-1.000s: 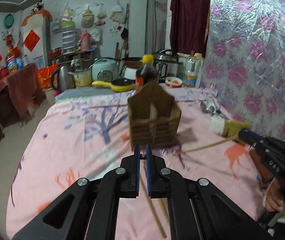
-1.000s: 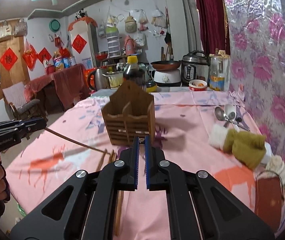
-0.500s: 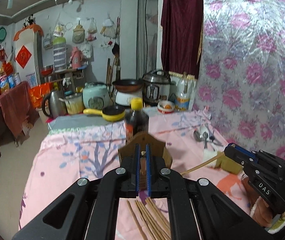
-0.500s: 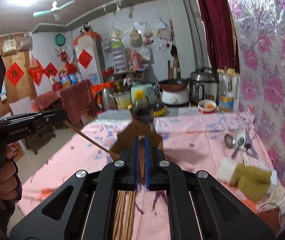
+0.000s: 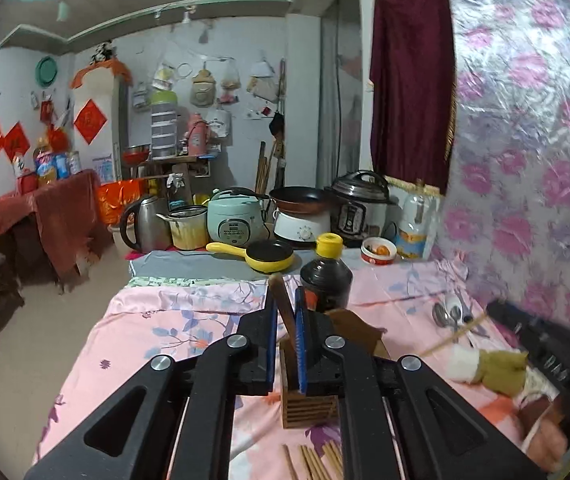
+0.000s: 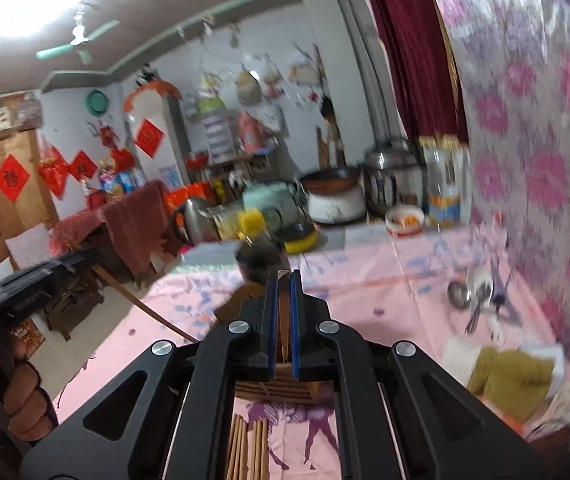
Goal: Organize utensils
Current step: 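Lift both chopsticks into the wooden holder and open both tools, then withdraw both open tools from the holder back to the chopsticks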
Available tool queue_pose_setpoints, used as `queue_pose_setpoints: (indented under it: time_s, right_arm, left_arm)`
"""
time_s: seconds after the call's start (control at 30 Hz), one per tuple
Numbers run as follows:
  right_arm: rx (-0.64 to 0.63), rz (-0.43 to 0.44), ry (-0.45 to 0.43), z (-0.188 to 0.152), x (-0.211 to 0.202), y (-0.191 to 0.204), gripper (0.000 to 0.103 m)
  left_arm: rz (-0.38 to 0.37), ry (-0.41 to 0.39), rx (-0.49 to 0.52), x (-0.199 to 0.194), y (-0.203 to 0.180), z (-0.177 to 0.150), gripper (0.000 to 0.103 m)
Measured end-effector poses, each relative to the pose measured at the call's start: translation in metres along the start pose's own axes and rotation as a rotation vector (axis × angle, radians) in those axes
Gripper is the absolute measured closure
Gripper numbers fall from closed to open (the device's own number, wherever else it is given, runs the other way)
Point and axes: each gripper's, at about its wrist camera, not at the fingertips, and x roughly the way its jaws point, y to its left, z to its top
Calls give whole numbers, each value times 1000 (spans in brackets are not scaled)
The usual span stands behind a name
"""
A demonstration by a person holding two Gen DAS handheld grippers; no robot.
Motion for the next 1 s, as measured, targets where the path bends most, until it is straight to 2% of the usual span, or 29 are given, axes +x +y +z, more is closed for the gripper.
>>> queue_pose_setpoints:
  time_s: [0.3,0.53,0.57,0.6,0.67,0.73,0.87,0.93,1.0]
  right_arm:
    - [15,-3,26,-7,16,-6,97]
    - [18,-8,58,-12,25,-8,96]
    - [19,-8,68,-13,26,-8,92]
    - [23,-12,69,-14,26,-9,91]
    - [21,-27,68,-16,24,-9,90]
    - [18,-30,64,-16,21,-9,90]
    - [27,-44,38,-19,8,-9,90]
    - [35,-48,26,-23,-1,-11,89]
    - [47,-50,17,-31,-11,-12,85]
  left_arm:
    - [-27,-28,-22,7,5,23,97]
    - [-19,95,-45,49,12,-10,95]
    - [-10,118,-49,54,13,-15,81]
    - [3,128,-52,56,16,-19,50]
    - [28,102,-63,51,20,-26,26]
    - [35,78,-54,43,22,-29,26]
    - [60,59,-55,27,26,-36,15]
    - [63,56,-67,18,30,-40,14]
    - [67,57,-82,11,33,-48,9]
